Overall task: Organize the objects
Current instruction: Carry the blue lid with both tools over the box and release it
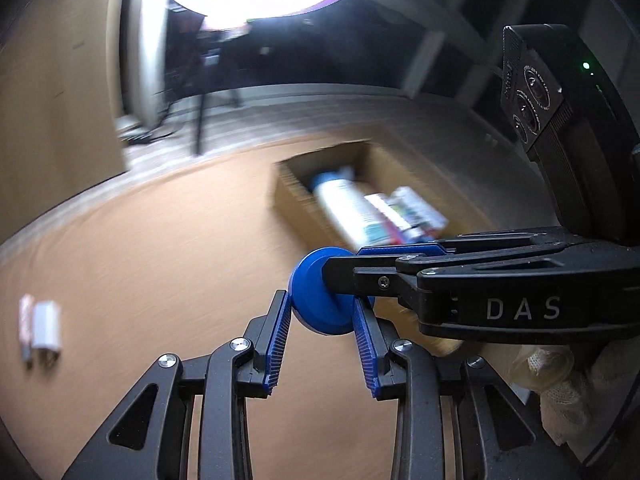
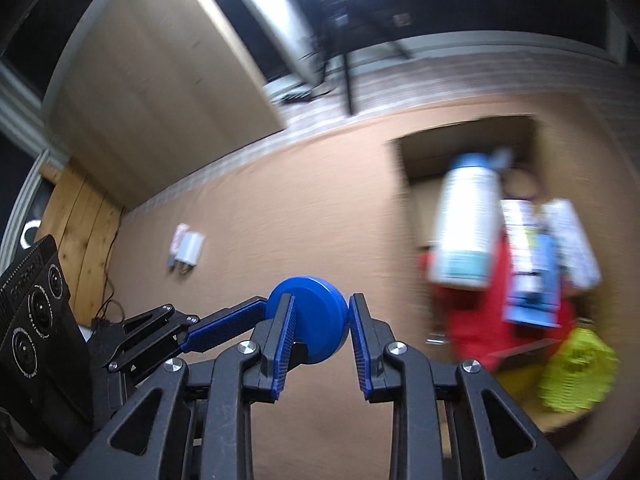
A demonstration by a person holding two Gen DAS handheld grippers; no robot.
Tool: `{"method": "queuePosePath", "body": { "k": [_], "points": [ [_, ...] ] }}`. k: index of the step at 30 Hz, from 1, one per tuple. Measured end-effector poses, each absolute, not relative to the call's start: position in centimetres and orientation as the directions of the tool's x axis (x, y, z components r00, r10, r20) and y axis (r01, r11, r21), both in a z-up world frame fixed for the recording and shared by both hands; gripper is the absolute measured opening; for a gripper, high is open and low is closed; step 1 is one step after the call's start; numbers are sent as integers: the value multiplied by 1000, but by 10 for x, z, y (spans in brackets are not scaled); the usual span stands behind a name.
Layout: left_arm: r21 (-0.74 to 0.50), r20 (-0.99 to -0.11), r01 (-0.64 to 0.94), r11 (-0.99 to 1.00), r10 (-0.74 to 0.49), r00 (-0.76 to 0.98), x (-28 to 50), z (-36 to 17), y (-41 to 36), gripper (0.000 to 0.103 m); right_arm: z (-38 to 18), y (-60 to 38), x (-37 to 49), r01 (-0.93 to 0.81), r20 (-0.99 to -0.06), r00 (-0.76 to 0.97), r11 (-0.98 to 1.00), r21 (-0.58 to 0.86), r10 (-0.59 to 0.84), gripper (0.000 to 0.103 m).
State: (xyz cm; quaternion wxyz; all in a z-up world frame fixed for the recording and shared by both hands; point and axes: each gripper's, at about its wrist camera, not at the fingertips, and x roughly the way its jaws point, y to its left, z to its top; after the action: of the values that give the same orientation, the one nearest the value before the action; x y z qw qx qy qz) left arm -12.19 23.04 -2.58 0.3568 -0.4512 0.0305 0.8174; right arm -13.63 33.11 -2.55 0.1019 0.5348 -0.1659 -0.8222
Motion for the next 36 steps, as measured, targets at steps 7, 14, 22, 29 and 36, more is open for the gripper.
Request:
{"method": "queuePosePath", "body": {
  "k": [7,14,22,29,36],
  "points": [
    [-269,-753,-706,-655,600,-270,-109,-17,318,34,-16,409,-109,-92,-857,-443,-938,335,-263,25],
    [-267,-768,-743,-614,601,-221,-108,-25,387,34,-24,463,-106,-155,-875,-432,-937,312,-220,25],
    [-266,-781,-745,-612,589,-206,-116,-37,412,35,-36,490,-111,-167,-876,-419,-928,334,-239,25],
    [-280,-787,-723,-632,582,-205,-128,-38,409,35,-39,493,-119,-159,-865,-421,-916,368,-274,25],
    [-281,-784,-707,-649,580,-221,-137,-31,405,34,-31,488,-126,-145,-859,-434,-920,364,-271,25]
  ]
}}
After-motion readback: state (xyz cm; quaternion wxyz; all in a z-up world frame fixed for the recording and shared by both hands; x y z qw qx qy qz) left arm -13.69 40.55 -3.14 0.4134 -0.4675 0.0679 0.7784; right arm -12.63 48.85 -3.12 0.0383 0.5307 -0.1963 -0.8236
